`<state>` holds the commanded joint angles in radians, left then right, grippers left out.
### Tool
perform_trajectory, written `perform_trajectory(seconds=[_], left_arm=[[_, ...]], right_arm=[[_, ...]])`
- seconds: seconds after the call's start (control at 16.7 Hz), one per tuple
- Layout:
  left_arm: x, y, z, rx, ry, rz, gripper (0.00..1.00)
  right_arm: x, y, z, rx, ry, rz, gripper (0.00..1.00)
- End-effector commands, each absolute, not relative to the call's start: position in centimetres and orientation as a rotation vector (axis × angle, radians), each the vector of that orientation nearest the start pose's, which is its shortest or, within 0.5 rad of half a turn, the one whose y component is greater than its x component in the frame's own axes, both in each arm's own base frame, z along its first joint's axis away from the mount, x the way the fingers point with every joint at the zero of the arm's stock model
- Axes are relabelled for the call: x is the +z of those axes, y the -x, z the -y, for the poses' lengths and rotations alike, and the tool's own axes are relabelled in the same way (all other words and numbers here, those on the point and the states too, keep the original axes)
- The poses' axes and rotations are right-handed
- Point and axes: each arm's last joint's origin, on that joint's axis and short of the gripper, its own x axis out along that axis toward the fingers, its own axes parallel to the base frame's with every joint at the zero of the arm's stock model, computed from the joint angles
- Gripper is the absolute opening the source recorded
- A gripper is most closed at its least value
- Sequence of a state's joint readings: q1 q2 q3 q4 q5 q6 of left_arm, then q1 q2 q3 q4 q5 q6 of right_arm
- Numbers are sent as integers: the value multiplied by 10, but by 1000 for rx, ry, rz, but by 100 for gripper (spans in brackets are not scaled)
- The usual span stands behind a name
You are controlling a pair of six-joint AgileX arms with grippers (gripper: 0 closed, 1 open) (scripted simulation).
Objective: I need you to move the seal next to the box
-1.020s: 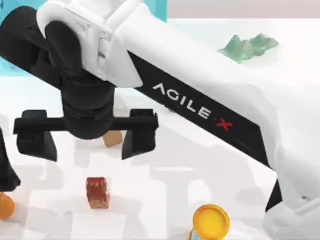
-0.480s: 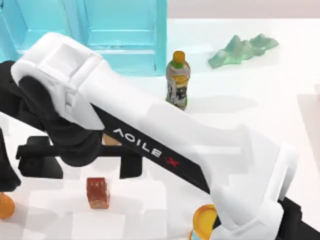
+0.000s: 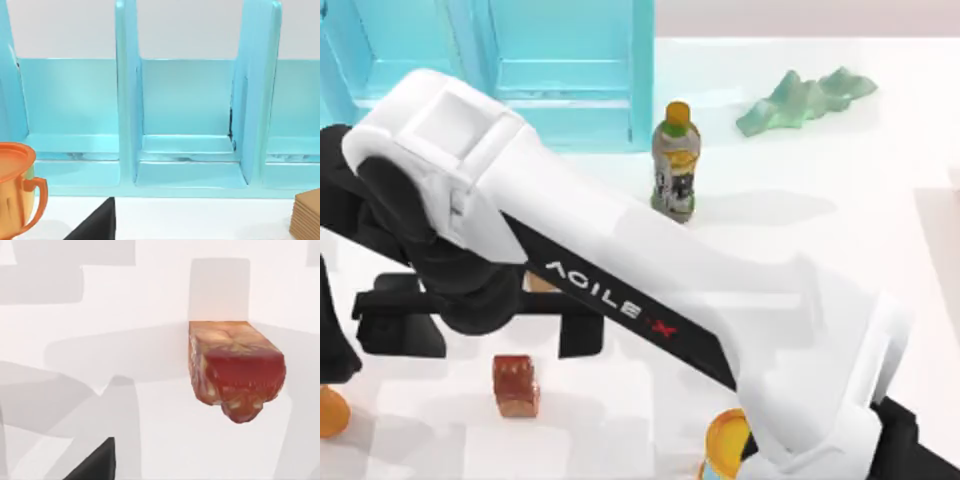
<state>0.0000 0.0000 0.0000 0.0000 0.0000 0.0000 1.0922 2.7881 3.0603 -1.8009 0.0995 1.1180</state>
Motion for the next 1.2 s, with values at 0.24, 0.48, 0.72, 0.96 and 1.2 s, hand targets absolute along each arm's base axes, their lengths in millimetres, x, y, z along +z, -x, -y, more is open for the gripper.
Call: perform_trajectory(seconds=[0.24,0.48,0.72,0.96,1.2], left_arm=[[160,-106,1,0,0,0,100],[160,-106,1,0,0,0,100],[160,-106,1,0,0,0,100],[160,-106,1,0,0,0,100],[160,-106,1,0,0,0,100]], right_arm=[[189,-228,-450,-11,-4,-1472,100],[150,-231,-449,-5,-11,-1469,100],[123,-232,-444,-8,-8,-1470,100],[121,-232,-444,-8,-7,-1471,100],[121,-232,-444,-8,-7,-1471,70]])
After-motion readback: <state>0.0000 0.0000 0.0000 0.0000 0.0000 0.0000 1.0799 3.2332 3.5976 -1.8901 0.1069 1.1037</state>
